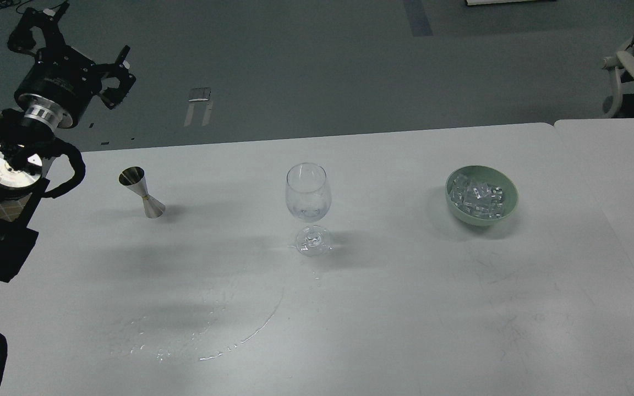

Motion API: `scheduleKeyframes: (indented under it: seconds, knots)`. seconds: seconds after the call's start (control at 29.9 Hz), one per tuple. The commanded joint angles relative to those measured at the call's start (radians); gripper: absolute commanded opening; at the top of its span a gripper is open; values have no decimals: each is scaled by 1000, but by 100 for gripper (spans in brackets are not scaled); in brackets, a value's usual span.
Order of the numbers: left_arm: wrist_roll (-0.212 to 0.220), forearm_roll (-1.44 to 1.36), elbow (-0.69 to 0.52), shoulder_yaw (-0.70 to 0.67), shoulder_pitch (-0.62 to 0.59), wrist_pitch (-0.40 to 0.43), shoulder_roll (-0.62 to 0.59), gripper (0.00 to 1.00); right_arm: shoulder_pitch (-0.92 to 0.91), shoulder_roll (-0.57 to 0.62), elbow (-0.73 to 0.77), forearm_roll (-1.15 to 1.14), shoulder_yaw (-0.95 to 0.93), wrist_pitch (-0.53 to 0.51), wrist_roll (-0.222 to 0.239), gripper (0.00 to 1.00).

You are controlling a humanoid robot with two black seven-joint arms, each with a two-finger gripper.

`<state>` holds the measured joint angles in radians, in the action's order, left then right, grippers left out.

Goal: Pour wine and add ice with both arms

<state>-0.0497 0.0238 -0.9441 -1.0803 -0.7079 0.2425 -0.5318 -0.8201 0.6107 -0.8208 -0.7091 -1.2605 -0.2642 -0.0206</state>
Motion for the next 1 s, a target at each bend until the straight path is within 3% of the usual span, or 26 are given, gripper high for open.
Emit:
scheduleKeyframes:
  seconds: [0.0, 0.13, 0.47, 0.63, 0.77, 0.97]
  knots:
    - [-9, 1, -2, -3, 7, 6, 10, 98, -54, 33, -17, -116, 116, -1, 1, 100]
    - [-4, 2, -4, -9, 8, 5, 10, 98, -129, 118, -78, -254, 329, -1, -1, 100]
    - [8, 4, -4, -9, -7, -32, 12, 98, -298, 161, -196, -627, 781, -3, -27, 100]
    - [34, 4, 2, -7, -4, 21, 9, 97, -324, 155, -237, -653, 929, -3, -36, 99]
    - [17, 2, 2, -12, -1, 64, 1, 96, -313, 155, -268, -681, 1081, -3, -36, 96]
    - [25, 2, 5, -33, 7, 77, 7, 97, -301, 144, -293, -734, 1221, -3, -27, 86]
